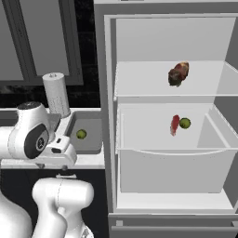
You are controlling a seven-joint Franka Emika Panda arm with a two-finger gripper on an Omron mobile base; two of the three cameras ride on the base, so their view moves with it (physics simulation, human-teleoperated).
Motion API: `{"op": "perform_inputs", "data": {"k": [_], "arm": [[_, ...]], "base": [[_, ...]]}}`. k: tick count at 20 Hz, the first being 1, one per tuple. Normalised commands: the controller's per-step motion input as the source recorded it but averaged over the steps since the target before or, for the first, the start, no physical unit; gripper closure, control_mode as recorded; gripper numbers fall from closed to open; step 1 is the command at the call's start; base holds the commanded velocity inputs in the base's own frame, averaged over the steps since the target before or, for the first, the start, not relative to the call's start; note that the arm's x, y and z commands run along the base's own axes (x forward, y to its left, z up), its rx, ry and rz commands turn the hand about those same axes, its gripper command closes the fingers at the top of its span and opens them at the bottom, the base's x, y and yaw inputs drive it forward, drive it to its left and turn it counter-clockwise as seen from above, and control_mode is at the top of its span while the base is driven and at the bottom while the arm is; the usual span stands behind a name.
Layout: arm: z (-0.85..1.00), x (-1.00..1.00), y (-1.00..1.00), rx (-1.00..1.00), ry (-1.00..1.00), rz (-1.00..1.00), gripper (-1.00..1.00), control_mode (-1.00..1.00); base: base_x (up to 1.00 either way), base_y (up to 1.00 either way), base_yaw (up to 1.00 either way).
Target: Place one lime and one steak in each tupperware on the nearby counter, to pack two identical lunches.
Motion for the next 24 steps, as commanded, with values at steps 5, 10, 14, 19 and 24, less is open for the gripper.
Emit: {"op": "perform_inputs", "data": {"k": [5, 10, 14, 19, 24], "arm": [[0.75, -0.29, -0.02, 0.00, -0.11, 0.00, -1.00, -1.00], [0.08, -0.39, 0.01, 0.00, -0.17, 0.00, -1.00, -1.00], [0.00, -0.12, -0.03, 0.00, -0.02, 0.00, -1.00, -1.00], [0.00, 0.00, 0.00, 0.00, 0.00, 0.00, -1.00, -1.00], [0.00, -0.09, 0.00, 0.00, 0.00, -0.01, -1.00, 1.00]], "base": [[0.00, 0.00, 0.00], [0.00, 0.00, 0.00], [0.00, 0.00, 0.00], [0.00, 0.00, 0.00], [-0.54, -0.22, -0.12]]}}
